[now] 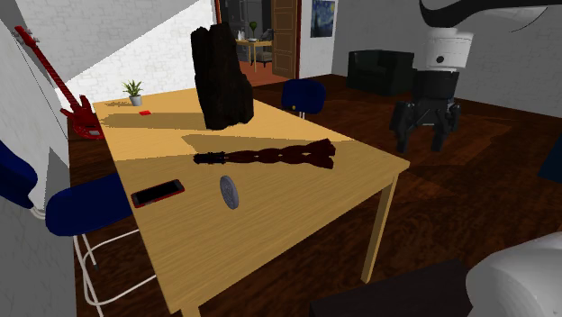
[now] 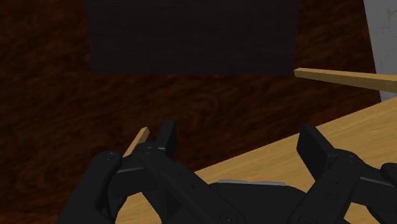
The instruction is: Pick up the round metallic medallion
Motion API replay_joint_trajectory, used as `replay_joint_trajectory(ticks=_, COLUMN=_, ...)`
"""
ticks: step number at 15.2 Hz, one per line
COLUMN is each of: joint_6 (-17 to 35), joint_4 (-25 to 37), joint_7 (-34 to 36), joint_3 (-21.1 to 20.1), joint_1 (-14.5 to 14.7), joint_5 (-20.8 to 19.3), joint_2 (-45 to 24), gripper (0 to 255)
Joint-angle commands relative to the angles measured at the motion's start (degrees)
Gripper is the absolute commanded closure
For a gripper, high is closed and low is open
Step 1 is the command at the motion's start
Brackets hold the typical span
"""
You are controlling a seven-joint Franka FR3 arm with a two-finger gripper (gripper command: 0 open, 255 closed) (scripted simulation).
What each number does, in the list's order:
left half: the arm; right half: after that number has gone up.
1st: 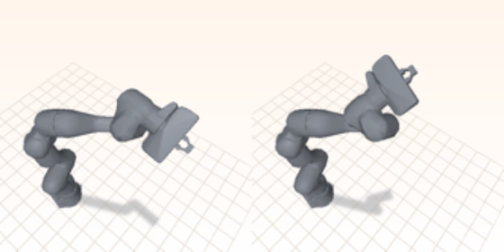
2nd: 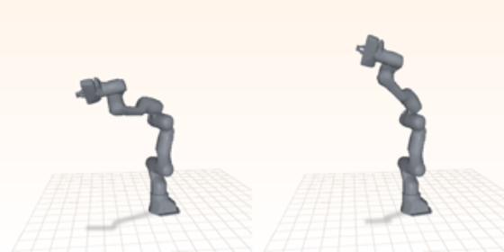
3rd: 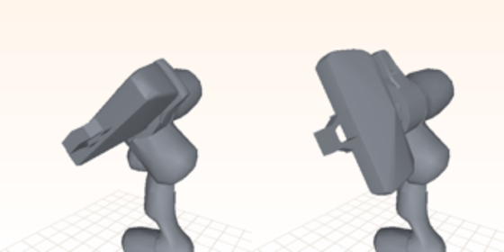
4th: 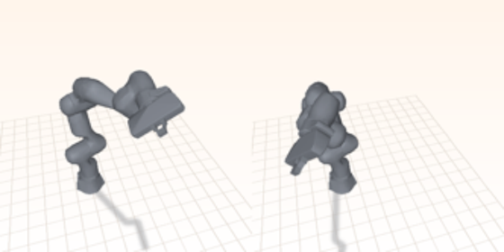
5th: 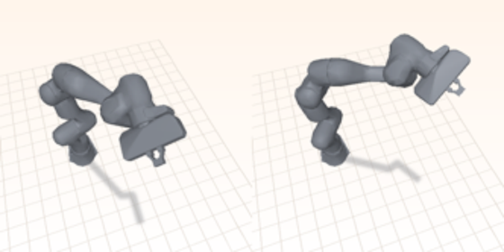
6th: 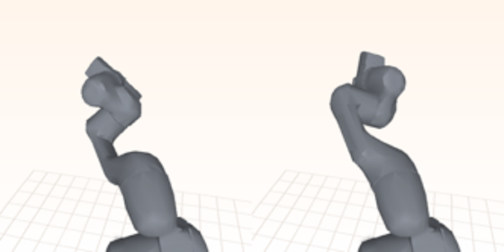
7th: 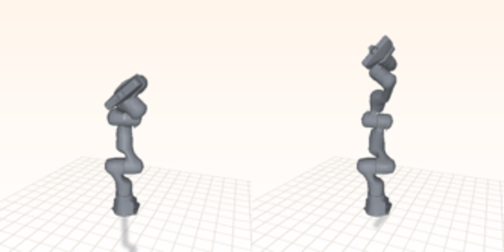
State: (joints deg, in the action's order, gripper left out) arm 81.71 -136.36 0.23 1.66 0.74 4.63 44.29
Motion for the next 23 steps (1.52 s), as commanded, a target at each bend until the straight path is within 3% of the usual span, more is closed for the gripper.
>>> replay_joint_trajectory(ticks=1, joint_6=0.00, joint_4=0.00, joint_7=0.00, joint_3=0.00, joint_1=0.00, joint_5=0.00, joint_2=0.00, gripper=0)
replay_joint_trajectory(ticks=13, joint_6=15.82, joint_4=4.65, joint_7=5.17, joint_3=-10.54, joint_1=5.91, joint_5=5.70, joint_2=-16.70, gripper=0)
replay_joint_trajectory(ticks=23, joint_6=25.50, joint_4=15.33, joint_7=10.56, joint_3=-18.50, joint_1=9.44, joint_5=4.31, joint_2=-34.06, gripper=0)
